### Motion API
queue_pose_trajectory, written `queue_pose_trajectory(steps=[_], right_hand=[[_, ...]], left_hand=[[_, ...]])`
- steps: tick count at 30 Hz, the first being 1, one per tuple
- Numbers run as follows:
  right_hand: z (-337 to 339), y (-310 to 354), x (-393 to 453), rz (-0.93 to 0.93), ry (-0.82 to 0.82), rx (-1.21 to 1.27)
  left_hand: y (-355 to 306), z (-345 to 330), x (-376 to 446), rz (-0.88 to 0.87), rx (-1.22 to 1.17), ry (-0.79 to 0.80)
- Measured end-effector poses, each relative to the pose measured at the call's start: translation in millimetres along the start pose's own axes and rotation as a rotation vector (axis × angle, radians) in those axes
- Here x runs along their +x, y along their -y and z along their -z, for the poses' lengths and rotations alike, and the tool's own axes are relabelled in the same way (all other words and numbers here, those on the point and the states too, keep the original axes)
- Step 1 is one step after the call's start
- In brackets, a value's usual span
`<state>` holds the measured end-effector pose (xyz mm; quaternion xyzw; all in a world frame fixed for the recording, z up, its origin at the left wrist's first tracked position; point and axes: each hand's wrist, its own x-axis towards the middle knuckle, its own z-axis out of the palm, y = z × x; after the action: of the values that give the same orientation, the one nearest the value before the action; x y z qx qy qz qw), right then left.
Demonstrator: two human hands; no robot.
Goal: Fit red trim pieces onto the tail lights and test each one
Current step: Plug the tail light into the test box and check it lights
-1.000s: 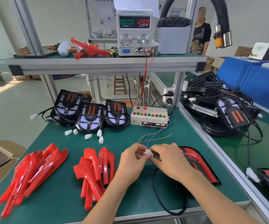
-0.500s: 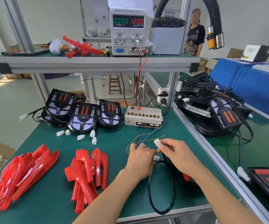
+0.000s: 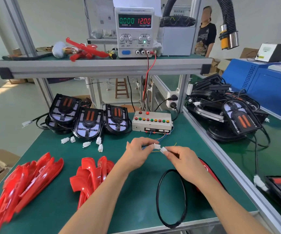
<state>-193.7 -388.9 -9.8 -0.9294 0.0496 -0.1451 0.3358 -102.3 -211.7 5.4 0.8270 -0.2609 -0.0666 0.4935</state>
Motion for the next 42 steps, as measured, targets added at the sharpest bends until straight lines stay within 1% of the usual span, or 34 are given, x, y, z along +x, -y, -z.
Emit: queue_pose_trajectory(steps=[5,9,15,19,21,24,28,33,36,39,41,42], right_hand=[[-1.9,1.2,-0.7,0.008,0.028,-0.053],[-1.8,3.5,-1.3,0.02,0.056,-0.073],[-2.5,6.9,-0.6,0.046,0.054,-0.094],[-2.4,7.3,0.0,0.034,0.083,-0.098],[-1.1,8.2,0.1,0.033,0.097,-0.103],[1.4,9.3,-0.9,0.04,0.099,-0.111],[0.5,12.0,-3.8,0.048,0.13,-0.153],[-0.5,15.0,-3.9,0.032,0.147,-0.206],[0.3,13.9,-3.4,0.043,0.149,-0.211],[-1.1,13.6,-2.7,0.073,0.154,-0.256],[-2.1,12.6,-0.9,0.112,0.144,-0.346],[-2.3,12.0,0.3,0.133,0.139,-0.401]], left_hand=[[7.1,2.3,-4.5,-0.043,0.083,0.021],[7.9,3.5,-6.0,-0.065,0.103,0.025],[11.5,5.3,-6.1,-0.089,0.08,0.027],[13.9,6.1,-7.2,-0.102,0.017,0.023],[15.5,5.5,-8.6,-0.105,0.024,0.04],[18.1,5.0,-10.0,-0.125,0.103,0.067],[17.0,2.0,-12.2,-0.165,0.23,0.065],[16.8,-0.6,-14.2,-0.234,0.33,0.094],[19.4,3.7,-12.5,-0.311,0.413,0.067],[19.2,7.3,-9.6,-0.441,0.496,0.011],[16.6,10.0,-4.7,-0.517,0.62,0.024],[14.4,11.7,-1.7,-0.537,0.69,0.054]])
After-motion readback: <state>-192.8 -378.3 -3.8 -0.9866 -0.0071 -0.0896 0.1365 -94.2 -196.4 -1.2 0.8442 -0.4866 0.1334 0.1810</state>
